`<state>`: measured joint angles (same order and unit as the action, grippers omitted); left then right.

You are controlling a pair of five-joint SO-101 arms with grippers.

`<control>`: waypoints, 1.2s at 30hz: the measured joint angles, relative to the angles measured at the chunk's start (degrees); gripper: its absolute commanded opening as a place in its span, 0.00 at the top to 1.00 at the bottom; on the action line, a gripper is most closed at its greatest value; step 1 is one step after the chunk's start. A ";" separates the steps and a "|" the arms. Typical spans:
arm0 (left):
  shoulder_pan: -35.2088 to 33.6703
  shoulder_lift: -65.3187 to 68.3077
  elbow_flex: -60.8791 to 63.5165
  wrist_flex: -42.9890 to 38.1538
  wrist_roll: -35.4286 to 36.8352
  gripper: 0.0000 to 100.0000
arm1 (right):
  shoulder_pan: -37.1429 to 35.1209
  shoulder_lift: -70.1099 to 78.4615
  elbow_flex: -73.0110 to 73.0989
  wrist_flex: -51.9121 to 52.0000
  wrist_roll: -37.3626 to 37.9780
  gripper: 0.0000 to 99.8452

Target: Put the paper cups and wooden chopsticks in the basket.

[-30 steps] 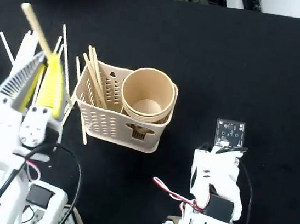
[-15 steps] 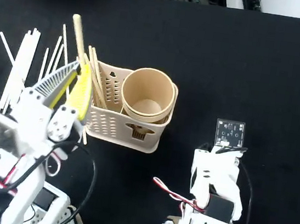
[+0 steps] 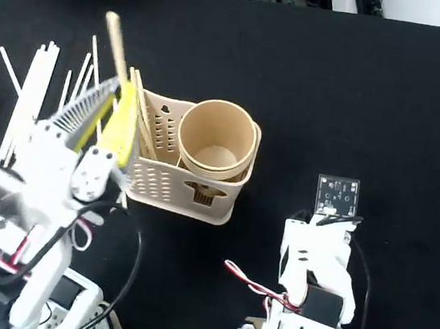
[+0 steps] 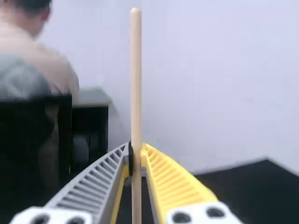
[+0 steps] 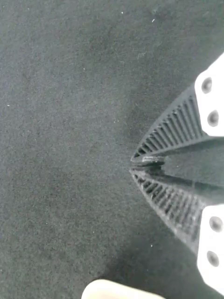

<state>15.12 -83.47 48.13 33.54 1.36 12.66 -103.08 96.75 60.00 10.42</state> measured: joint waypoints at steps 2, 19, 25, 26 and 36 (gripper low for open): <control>-1.58 0.88 0.00 -4.57 0.00 0.97 | 0.00 0.00 0.00 0.00 0.00 0.99; -10.81 17.23 15.12 -22.86 7.65 0.95 | 0.00 0.00 0.00 0.00 0.00 0.99; -10.90 10.64 14.86 -14.33 8.09 0.81 | 0.00 0.00 0.00 0.00 0.00 0.99; -10.90 9.58 13.71 -11.43 8.09 0.81 | 0.00 0.00 0.00 0.00 0.00 0.99; -18.99 7.21 -3.34 8.18 10.11 0.81 | 0.00 0.00 0.00 0.00 0.00 0.99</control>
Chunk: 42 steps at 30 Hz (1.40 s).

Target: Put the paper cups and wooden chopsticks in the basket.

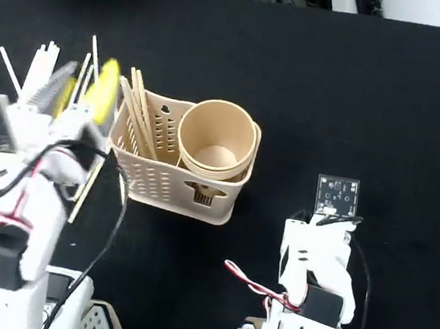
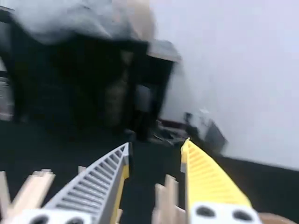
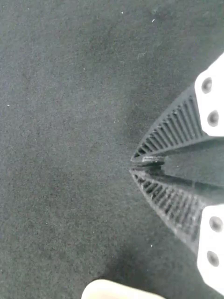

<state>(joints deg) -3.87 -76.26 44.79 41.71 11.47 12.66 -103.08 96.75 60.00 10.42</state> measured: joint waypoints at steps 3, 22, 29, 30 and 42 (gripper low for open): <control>-6.86 3.96 -4.75 3.87 0.53 0.81 | 0.00 0.00 0.00 0.00 0.00 0.99; -17.49 76.22 -37.01 7.47 -2.11 0.81 | 0.00 0.00 0.00 0.00 0.00 0.99; -18.64 103.03 -59.43 19.60 -7.74 0.81 | 0.00 0.00 0.00 0.00 0.00 0.99; -19.08 106.99 -63.74 22.24 -7.82 0.81 | 0.00 0.00 0.00 0.00 0.00 0.99; -20.22 148.66 -124.92 53.27 -14.59 0.93 | 0.00 0.00 0.00 0.00 0.00 0.99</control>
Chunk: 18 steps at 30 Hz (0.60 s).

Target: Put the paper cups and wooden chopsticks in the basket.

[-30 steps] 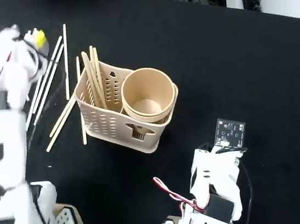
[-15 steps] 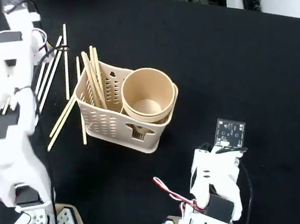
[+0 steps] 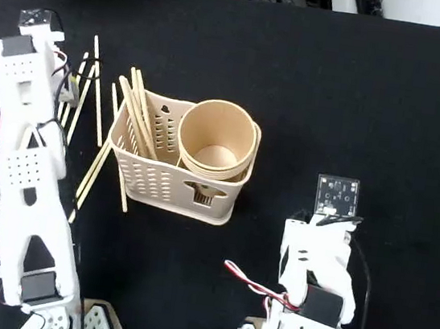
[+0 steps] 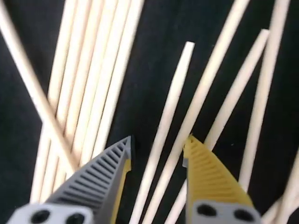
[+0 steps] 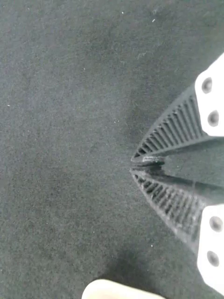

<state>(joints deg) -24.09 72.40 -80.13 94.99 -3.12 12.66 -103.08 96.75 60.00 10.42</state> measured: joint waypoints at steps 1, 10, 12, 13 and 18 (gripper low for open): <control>0.00 2.64 -4.84 1.58 -0.53 0.97 | 0.00 0.00 0.00 0.00 0.00 0.99; 1.58 7.74 -14.68 5.01 -4.48 0.97 | 0.00 0.00 0.00 0.00 0.00 0.99; 1.58 6.42 -13.98 5.10 -4.48 0.97 | 0.00 0.00 0.00 0.00 0.00 0.99; 1.49 5.80 -13.89 5.19 -4.40 0.97 | 0.00 0.00 0.00 0.00 0.00 0.99; 1.32 -1.49 -5.89 5.63 -1.76 0.97 | 0.00 0.00 0.00 0.00 0.00 0.99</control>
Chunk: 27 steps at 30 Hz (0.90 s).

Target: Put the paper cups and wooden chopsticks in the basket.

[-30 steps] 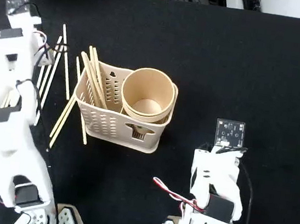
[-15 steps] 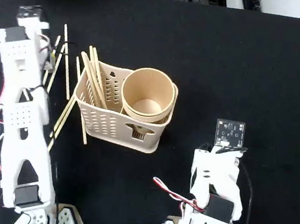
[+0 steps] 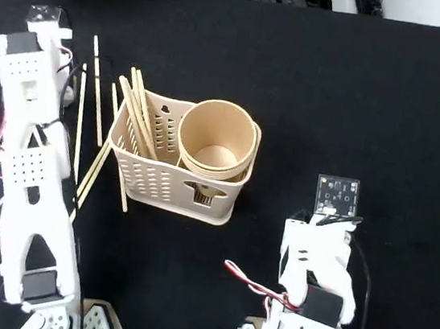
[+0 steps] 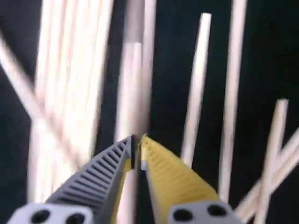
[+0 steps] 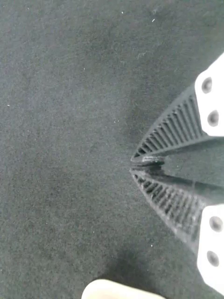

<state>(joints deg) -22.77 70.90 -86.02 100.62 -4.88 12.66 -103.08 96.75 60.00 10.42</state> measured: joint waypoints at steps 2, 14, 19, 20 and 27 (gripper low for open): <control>-0.18 -6.07 7.12 0.00 0.88 0.97 | 0.00 0.00 0.00 0.00 0.00 0.99; -0.53 -52.22 48.44 -0.70 1.14 0.97 | 0.00 0.00 0.00 0.00 0.00 0.99; -0.53 -56.44 55.47 -4.04 -0.97 0.97 | 0.00 0.00 0.00 0.00 0.00 0.99; -0.53 -56.44 56.44 -4.40 -1.14 0.97 | 0.00 0.00 0.00 0.00 0.00 0.99; -5.89 -56.53 62.42 -14.07 -2.46 0.82 | 0.00 0.00 0.00 0.00 0.00 0.99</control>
<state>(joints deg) -28.66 14.37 -23.60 86.55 -7.34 12.66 -103.08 96.75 60.00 10.42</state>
